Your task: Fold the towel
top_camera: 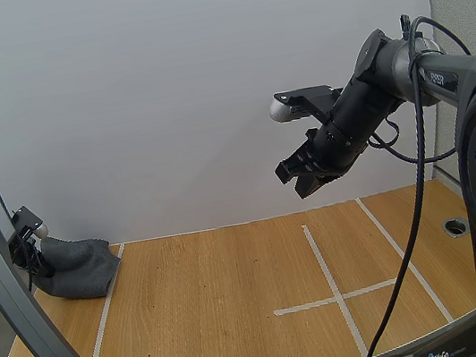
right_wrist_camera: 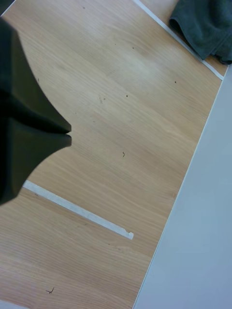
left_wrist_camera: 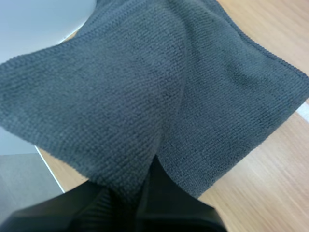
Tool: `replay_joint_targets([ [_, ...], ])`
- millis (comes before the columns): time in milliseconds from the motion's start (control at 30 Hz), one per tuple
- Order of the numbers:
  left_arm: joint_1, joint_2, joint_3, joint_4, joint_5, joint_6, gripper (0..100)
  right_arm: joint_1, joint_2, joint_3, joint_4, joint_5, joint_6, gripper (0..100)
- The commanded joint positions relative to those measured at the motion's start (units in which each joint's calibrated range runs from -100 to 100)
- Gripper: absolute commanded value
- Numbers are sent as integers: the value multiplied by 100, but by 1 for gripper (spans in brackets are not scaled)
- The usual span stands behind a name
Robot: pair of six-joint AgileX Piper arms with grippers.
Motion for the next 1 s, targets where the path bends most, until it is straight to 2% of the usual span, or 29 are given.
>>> replay_joint_targets([
  [0,-22,204,-248,-2,82,-24,0,-31,-99,9,46,63,81,0],
  [333,-1,206,-248,-88,82,-337,0,-31,-99,9,46,63,129,0],
  [400,14,206,-248,-88,82,-398,10,-31,-99,9,46,63,129,0],
  [433,29,206,-248,-113,82,-418,19,-31,-99,9,46,63,129,0],
  [500,71,180,-262,-148,82,-418,39,-31,-99,9,46,63,129,0],
  [567,112,150,-344,-189,82,-434,66,-31,-99,9,46,63,129,0],
  [700,191,137,-677,-316,82,-619,97,-31,-99,9,46,63,129,0],
  [733,217,137,-787,-367,82,-664,100,-31,-99,9,46,63,129,0],
  [967,332,-321,-1297,-791,82,-941,100,-31,-99,9,46,63,129,0],
])
